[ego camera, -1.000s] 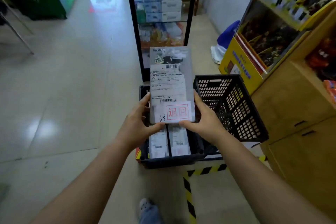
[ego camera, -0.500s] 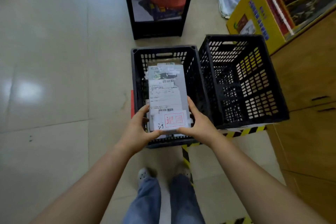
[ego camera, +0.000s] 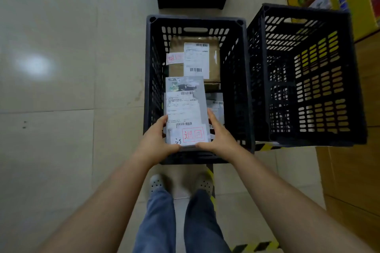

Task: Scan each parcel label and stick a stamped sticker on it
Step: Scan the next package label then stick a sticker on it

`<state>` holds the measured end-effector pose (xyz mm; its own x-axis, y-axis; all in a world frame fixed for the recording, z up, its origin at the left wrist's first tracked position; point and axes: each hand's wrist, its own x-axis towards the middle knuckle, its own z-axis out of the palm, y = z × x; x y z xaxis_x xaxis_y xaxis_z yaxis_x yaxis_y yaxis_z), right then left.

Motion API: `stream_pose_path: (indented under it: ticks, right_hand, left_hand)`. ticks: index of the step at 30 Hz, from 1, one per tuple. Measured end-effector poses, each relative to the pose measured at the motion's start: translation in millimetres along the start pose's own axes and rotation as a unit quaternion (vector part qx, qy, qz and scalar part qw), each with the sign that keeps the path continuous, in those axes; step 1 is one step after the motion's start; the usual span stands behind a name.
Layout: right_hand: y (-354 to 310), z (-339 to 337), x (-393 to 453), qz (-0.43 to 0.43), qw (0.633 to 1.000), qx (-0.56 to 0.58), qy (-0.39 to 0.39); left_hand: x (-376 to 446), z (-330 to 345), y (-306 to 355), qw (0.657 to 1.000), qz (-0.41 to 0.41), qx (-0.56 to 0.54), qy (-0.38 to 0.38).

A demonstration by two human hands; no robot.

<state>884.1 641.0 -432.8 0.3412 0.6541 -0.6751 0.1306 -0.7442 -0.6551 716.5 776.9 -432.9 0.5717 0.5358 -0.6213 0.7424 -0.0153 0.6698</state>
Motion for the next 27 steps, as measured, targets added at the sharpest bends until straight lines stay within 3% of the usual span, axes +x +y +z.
stream_pose_path:
  ticks: [15,27]
  right_hand:
    - [45,50,64,0.021,0.999,-0.032,-0.021]
    - [51,63,87,0.026,0.997,-0.065,-0.011]
  left_hand:
    - [52,50,-43,0.991,-0.077,0.066,0.09]
    - [75,64,-55,0.979,-0.101,0.165,0.057]
